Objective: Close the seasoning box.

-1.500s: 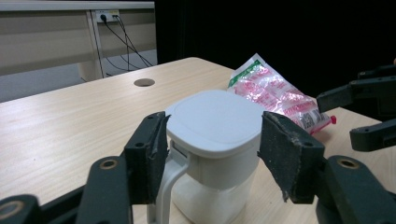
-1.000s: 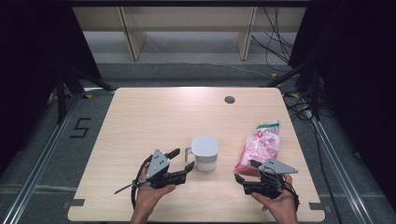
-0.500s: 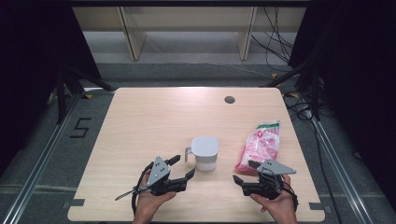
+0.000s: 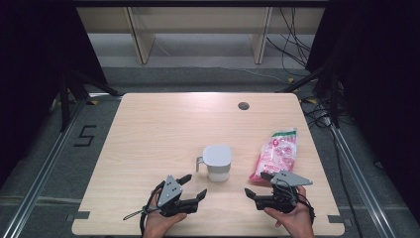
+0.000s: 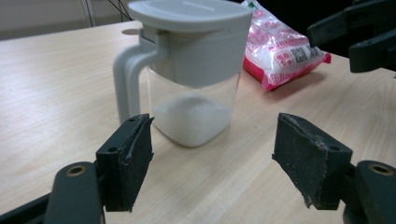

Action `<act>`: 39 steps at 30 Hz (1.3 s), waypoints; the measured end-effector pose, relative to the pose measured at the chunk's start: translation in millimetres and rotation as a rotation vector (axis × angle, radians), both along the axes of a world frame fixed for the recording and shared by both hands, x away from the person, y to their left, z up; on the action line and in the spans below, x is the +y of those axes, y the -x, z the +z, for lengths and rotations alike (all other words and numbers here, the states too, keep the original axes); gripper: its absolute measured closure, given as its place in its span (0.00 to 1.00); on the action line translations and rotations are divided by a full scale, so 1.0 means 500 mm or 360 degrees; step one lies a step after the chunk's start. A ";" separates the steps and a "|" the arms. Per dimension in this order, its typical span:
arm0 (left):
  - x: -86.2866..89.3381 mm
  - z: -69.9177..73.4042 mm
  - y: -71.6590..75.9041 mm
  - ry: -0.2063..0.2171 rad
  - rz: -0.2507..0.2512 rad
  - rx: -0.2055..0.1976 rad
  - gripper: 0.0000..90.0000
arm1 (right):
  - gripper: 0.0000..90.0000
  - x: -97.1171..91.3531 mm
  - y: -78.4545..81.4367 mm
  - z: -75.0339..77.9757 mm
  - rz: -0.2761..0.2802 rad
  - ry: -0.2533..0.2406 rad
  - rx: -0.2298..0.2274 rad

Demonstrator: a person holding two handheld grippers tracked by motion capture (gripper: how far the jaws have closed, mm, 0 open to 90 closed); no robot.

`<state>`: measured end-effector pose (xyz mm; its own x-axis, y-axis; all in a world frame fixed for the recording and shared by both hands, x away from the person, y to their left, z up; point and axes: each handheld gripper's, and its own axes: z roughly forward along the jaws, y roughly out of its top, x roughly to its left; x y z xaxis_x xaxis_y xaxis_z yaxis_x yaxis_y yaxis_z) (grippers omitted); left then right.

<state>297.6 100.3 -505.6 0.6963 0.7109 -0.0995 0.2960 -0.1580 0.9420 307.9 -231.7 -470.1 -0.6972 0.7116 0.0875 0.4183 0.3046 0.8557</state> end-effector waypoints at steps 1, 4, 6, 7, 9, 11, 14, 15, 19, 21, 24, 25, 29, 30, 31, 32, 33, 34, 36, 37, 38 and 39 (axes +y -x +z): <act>-0.003 -0.004 0.000 0.0010 -0.0015 -0.0004 0.30 | 0.22 0.000 -0.001 -0.001 0.0004 0.0006 -0.0014; -0.003 -0.006 0.005 -0.0010 -0.0012 -0.0003 0.30 | 0.22 0.005 0.007 0.000 -0.0008 -0.0002 0.0034; -0.003 -0.004 0.009 -0.0031 0.0008 -0.0015 0.30 | 0.22 0.003 0.006 -0.003 0.0021 0.0028 0.0005; -0.002 -0.004 0.010 -0.0025 0.0004 -0.0025 0.30 | 0.22 0.003 0.006 -0.003 0.0021 0.0028 0.0005; 0.001 -0.002 0.011 -0.0004 0.0004 -0.0010 0.30 | 0.22 0.006 0.012 -0.009 0.0029 0.0000 0.0074; 0.001 -0.001 0.011 -0.0005 0.0004 -0.0004 0.30 | 0.22 0.006 0.014 -0.015 0.0051 0.0030 0.0068; 0.000 -0.001 0.012 -0.0005 -0.0005 -0.0002 0.30 | 0.22 0.004 0.015 -0.019 0.0075 0.0078 0.0070; 0.000 -0.001 0.012 -0.0005 -0.0005 -0.0002 0.30 | 0.22 0.004 0.015 -0.019 0.0075 0.0078 0.0070; 0.000 -0.001 0.012 -0.0033 -0.0026 -0.0007 0.30 | 0.22 0.006 0.021 -0.025 0.0092 0.0070 0.0092; 0.002 -0.001 0.010 -0.0047 -0.0040 -0.0021 0.30 | 0.21 0.005 0.023 -0.024 0.0085 0.0092 0.0070; 0.003 0.000 0.011 -0.0044 -0.0033 -0.0019 0.30 | 0.21 0.004 0.020 -0.027 0.0124 0.0097 0.0088; 0.003 0.000 0.011 -0.0043 -0.0034 -0.0020 0.30 | 0.21 0.004 0.020 -0.027 0.0124 0.0096 0.0088; 0.002 0.000 0.010 -0.0031 -0.0040 -0.0025 0.30 | 0.21 0.003 0.021 -0.026 0.0117 0.0096 0.0094; 0.000 -0.002 0.012 0.0003 -0.0014 0.0009 0.30 | 0.21 0.003 0.021 -0.027 0.0114 0.0099 0.0094; 0.000 -0.002 0.012 0.0005 -0.0012 0.0009 0.30 | 0.21 0.003 0.023 -0.027 0.0088 0.0091 0.0087; 0.001 -0.002 0.012 0.0004 -0.0011 0.0009 0.30 | 0.21 0.002 0.023 -0.027 0.0070 0.0100 0.0055; 0.002 -0.001 0.011 0.0000 -0.0008 0.0009 0.30 | 0.21 0.002 0.023 -0.027 0.0072 0.0103 0.0059; 0.002 -0.001 0.011 0.0001 -0.0005 0.0010 0.30 | 0.21 0.002 0.023 -0.027 0.0073 0.0101 0.0070; 0.003 -0.002 0.010 0.0014 0.0001 0.0015 0.30 | 0.21 0.003 0.023 -0.027 0.0089 0.0102 0.0097; 0.005 -0.002 0.008 0.0010 0.0003 0.0018 0.30 | 0.21 0.003 0.022 -0.028 0.0095 0.0100 0.0099; 0.005 -0.002 0.008 0.0010 0.0003 0.0018 0.30 | 0.21 0.003 0.022 -0.028 0.0095 0.0100 0.0099; 0.008 -0.002 0.008 -0.0009 0.0018 0.0025 0.30 | 0.21 0.003 0.023 -0.029 0.0086 0.0098 0.0093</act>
